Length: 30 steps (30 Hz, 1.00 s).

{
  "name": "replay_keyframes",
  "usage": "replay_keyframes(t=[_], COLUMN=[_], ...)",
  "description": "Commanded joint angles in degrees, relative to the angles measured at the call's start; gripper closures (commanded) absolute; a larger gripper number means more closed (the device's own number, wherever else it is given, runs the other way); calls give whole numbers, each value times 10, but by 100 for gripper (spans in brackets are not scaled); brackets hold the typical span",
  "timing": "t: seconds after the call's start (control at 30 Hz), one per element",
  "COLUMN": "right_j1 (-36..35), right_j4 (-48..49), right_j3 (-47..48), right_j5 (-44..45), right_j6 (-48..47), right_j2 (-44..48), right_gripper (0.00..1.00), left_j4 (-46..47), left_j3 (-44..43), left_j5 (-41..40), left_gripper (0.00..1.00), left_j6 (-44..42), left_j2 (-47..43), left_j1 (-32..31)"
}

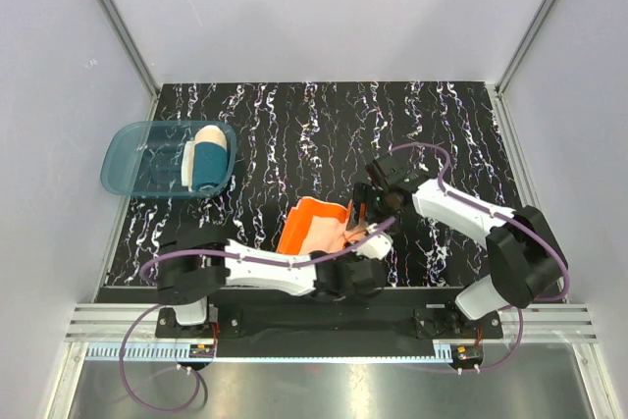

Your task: Roll the towels

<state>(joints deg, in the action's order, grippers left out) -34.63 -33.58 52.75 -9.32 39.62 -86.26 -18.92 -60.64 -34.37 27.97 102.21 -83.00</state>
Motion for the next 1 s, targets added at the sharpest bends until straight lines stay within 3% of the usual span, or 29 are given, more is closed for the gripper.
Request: replay_keyframes(t=[0.0, 0.17, 0.4, 0.63, 0.77, 0.97], right_j1=[-4, 12, 69, 70, 70, 48], right_j4=[-54, -120, -111, 81, 190, 358], right_j3=[71, 126, 114, -14, -106, -178], right_j5=[62, 141, 95, -110, -201, -264], right_j6=[-10, -36, -48, -30, -3, 30], right_j2=[-3, 0, 62, 127, 140, 107], right_gripper=[16, 12, 12, 12, 12, 12], left_j4=[11, 60, 149, 314, 346, 389], left_j3=[65, 116, 198, 364, 407, 437], left_j5=[74, 108, 173, 235, 242, 264], left_gripper=[100, 100, 100, 100, 100, 100], left_j6=[46, 85, 175, 264, 298, 321], left_j2=[-45, -86, -155, -244, -273, -267], left_j1=[21, 26, 57, 111, 132, 150])
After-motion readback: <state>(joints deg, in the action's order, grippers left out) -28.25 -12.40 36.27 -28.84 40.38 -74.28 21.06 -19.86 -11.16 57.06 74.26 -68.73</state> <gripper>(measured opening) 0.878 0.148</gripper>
